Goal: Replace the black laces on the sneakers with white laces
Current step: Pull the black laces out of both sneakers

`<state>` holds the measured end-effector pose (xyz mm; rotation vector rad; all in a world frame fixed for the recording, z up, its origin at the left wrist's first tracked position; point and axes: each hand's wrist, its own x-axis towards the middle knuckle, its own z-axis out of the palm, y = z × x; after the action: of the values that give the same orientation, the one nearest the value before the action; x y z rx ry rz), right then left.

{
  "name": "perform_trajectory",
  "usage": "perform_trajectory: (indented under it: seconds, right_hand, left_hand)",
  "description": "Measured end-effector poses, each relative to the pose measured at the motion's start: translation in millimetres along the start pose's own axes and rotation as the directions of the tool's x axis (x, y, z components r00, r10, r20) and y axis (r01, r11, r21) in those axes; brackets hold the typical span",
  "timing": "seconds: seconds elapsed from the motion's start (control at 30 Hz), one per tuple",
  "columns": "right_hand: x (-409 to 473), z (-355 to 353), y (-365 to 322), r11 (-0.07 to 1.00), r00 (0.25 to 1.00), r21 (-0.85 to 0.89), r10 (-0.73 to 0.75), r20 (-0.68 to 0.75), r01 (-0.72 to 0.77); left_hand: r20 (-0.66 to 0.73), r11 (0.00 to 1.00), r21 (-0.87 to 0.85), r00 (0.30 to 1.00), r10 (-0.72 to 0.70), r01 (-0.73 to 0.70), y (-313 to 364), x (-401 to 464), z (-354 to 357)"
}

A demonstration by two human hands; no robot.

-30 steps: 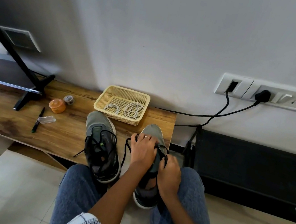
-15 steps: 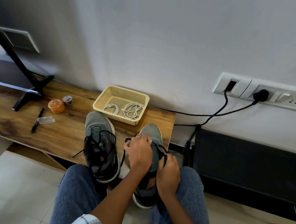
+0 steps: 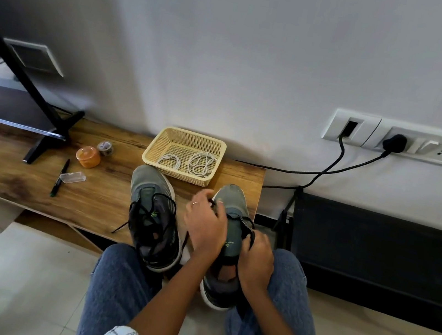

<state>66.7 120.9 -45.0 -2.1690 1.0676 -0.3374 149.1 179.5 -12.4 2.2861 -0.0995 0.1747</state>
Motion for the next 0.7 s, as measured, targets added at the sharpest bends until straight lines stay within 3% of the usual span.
perform_trajectory:
  seconds: [0.1,0.2,0.47,0.6,0.7]
  right_hand:
    - [-1.6,1.8,-1.2,1.000,1.000,-0.006,-0.023,-0.015,0.023]
    - [-1.8,2.6,-1.7,0.999,0.999,-0.020,-0.031,-0.005,0.031]
    - [-1.8,3.7,-1.9,0.997,0.998,-0.054,-0.055,0.001,0.055]
    - [-2.7,3.8,-4.1,0.998,0.998,-0.030,-0.059,-0.013,0.059]
    - [-3.2,2.9,-5.4,0.998,0.998,-0.008,-0.055,-0.007,0.055]
  left_hand:
    - [0.304,0.894,0.294,0.920,0.248,-0.338,-0.9,0.1,7.5]
    - [0.447,0.819,0.392,0.865,0.229,-0.419,-5.4,-0.5,13.2]
    - [0.428,0.735,0.524,0.879,0.210,-0.431,-6.9,1.1,19.7]
    - [0.294,0.843,0.446,0.939,0.178,-0.299,-7.3,-6.6,24.5]
    - [0.164,0.958,0.256,0.982,0.088,-0.129,-6.4,-10.3,23.5]
